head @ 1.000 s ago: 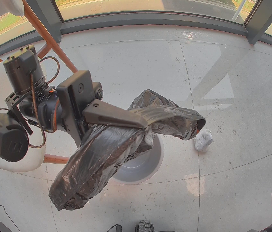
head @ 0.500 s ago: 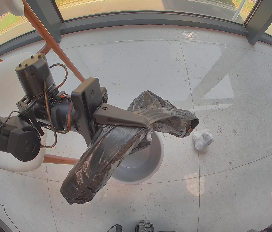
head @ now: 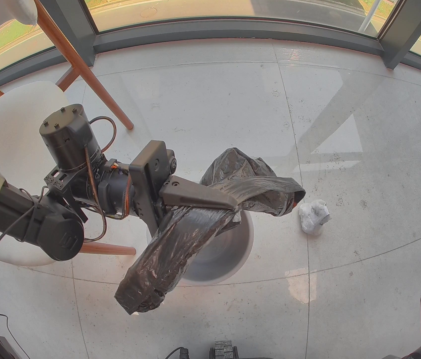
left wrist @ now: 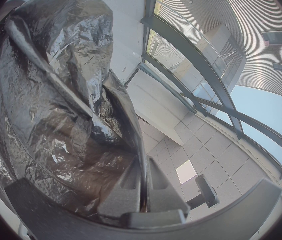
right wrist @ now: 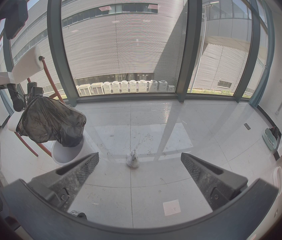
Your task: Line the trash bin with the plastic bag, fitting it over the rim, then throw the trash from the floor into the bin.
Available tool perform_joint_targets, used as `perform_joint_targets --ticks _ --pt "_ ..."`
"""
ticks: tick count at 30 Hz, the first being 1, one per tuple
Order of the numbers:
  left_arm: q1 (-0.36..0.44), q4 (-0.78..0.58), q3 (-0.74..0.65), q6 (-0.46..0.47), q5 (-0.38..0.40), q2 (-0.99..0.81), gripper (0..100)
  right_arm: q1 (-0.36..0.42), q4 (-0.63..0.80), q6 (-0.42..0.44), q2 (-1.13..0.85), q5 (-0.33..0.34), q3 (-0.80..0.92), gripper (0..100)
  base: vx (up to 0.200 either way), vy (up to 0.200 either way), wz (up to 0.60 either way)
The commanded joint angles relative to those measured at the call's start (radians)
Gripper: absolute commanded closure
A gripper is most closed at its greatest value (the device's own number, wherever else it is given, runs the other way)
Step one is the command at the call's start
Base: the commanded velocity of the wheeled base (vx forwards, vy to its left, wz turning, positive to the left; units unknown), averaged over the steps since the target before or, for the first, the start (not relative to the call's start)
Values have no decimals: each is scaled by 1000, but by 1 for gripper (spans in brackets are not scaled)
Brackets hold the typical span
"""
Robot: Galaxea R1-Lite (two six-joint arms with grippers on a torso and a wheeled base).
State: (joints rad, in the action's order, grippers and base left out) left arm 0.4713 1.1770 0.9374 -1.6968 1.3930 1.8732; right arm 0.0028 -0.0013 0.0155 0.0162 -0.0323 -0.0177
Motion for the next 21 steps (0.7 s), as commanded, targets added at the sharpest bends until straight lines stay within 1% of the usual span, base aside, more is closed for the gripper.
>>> perform_joint_targets --ticks 1,2,3,6,7,9,10,11,14,16,17,18,21 --pt "1 35 -43 0 -31 14 100 0 0 0 -16 0 18 0 0 0 0" --pt "1 41 -48 2 -38 14 100 0 0 0 -16 0 18 0 0 0 0" --pt "3 98 -80 3 -101 14 100 0 0 0 -16 0 18 0 0 0 0" --pt "7 230 -151 -1 -235 14 100 0 0 0 -16 0 18 0 0 0 0" --pt "7 230 -151 -1 -235 14 100 0 0 0 -16 0 18 0 0 0 0" --pt "6 334 -213 -1 -315 17 100 0 0 0 -16 0 18 0 0 0 0" --pt "6 342 -220 -3 -322 17 100 0 0 0 -16 0 18 0 0 0 0" --pt "3 380 -253 2 -370 17 100 0 0 0 -16 0 18 0 0 0 0" --pt "3 385 -290 17 -485 11 100 0 0 -2 -16 0 18 0 0 0 0" --pt "6 385 -304 59 -555 7 100 0 0 -2 -16 0 18 0 0 0 0" --pt "7 385 -309 72 -571 7 100 0 0 -2 -16 0 18 0 0 0 0" --pt "10 385 -333 129 -623 4 100 0 0 -2 -16 0 18 0 0 0 0" --pt "35 385 -384 236 -675 3 100 0 0 -2 -16 0 18 0 0 0 0"
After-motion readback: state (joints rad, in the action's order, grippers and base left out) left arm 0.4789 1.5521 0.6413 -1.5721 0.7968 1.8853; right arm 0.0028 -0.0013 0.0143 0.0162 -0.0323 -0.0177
